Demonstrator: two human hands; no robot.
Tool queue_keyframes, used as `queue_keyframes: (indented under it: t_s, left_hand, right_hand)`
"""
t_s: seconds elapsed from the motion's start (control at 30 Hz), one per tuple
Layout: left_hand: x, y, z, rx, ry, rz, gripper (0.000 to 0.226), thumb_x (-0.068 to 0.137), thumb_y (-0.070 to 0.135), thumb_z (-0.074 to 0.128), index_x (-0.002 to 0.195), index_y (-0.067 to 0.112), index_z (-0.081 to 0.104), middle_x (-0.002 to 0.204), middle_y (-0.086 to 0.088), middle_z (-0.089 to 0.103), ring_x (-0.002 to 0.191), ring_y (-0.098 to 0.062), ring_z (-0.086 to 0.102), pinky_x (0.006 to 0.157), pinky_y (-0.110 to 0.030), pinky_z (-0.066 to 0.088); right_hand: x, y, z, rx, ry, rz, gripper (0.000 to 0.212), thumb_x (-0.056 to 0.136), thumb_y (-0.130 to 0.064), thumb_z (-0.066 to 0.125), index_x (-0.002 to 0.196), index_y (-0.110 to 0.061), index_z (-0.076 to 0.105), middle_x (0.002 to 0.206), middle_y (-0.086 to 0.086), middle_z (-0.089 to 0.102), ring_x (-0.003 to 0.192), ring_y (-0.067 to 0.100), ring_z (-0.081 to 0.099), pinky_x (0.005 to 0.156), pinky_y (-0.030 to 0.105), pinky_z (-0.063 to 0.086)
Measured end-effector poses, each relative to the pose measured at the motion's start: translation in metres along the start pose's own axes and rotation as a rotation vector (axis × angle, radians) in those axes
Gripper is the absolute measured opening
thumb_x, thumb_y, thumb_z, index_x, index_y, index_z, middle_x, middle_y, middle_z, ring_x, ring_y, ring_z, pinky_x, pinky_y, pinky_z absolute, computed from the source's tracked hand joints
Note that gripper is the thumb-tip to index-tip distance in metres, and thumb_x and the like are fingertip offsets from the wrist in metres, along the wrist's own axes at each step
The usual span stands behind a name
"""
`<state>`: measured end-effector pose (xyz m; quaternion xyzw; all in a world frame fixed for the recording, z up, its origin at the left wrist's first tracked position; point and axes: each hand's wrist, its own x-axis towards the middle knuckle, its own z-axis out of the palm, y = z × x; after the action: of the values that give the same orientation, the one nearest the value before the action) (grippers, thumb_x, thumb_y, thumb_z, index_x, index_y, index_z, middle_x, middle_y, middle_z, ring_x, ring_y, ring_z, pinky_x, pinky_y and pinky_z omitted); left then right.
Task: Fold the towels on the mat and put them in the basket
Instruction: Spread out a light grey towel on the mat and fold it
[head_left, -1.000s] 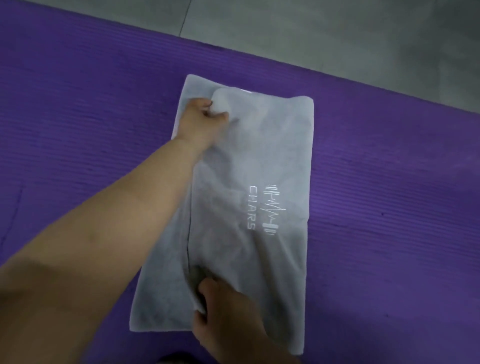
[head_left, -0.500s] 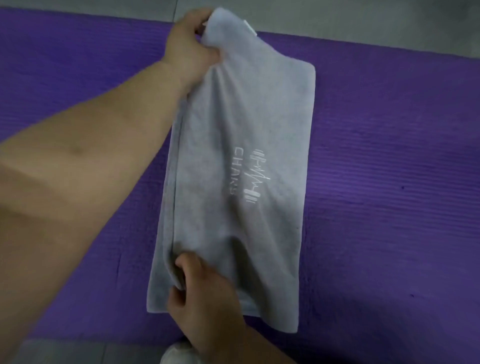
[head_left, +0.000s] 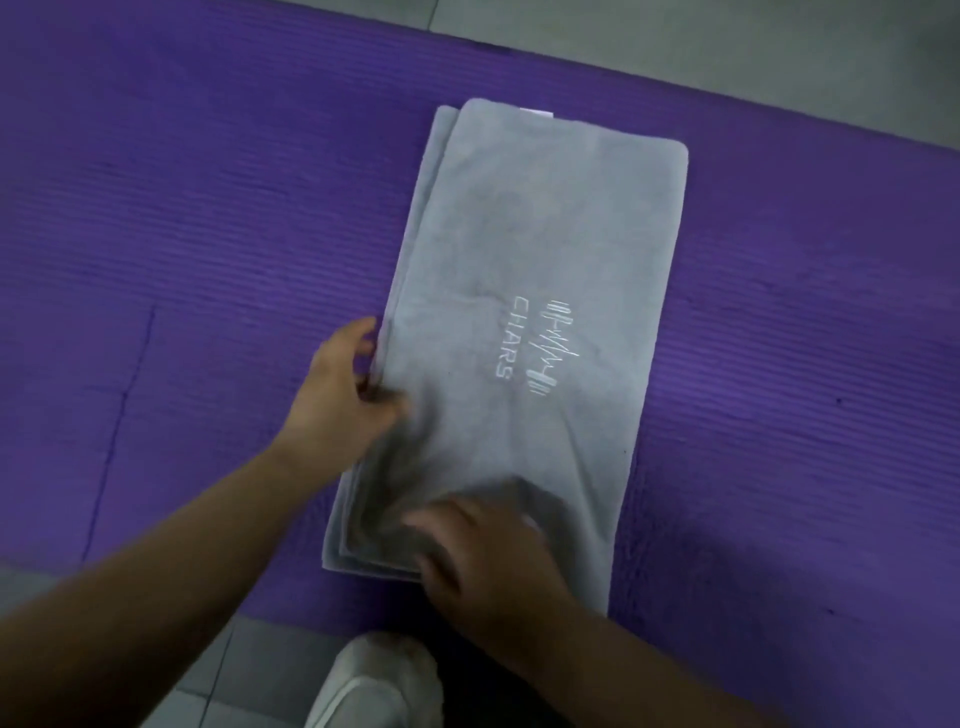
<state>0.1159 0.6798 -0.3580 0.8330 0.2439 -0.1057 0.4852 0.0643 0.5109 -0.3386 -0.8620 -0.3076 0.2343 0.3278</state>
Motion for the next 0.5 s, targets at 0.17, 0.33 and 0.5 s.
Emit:
queue_keyframes:
  t_s: [0.17,0.33,0.5]
  left_hand:
    - [-0.064,-0.039,0.002,0.098,0.007,-0.048,0.068,0.066,-0.004,0.072,0.127,0.015,0.047,0.117,-0.008,0.050,0.093,-0.029,0.058,0.082,-0.042,0.052]
    - [-0.074,-0.041,-0.009,0.052,0.081,-0.031,0.065,0.070,-0.014,0.066,0.127,0.008,0.045,0.114,-0.007,0.047,0.071,-0.019,0.053,0.066,-0.025,0.048]
    - [-0.086,-0.041,-0.021,0.361,0.068,0.169,0.056,0.071,0.019,0.066,0.123,0.020,0.045,0.122,-0.017,0.048,0.090,-0.027,0.054,0.079,-0.043,0.049]
  right_hand:
    - [-0.054,0.055,-0.021,-0.445,-0.036,-0.181,0.023,0.064,-0.038,0.045,0.063,-0.020,0.059,0.068,-0.003,0.060,0.073,0.015,0.041,0.071,0.027,0.034]
    - [-0.072,0.064,-0.013,-0.513,-0.125,-0.335,0.023,0.068,-0.036,0.046,0.078,-0.024,0.064,0.079,-0.007,0.064,0.079,0.012,0.054,0.084,0.029,0.035]
    - [-0.082,0.081,-0.004,-0.497,0.030,-0.559,0.021,0.096,-0.024,0.036,0.113,-0.021,0.048,0.118,-0.001,0.047,0.111,0.016,0.046,0.103,0.035,0.033]
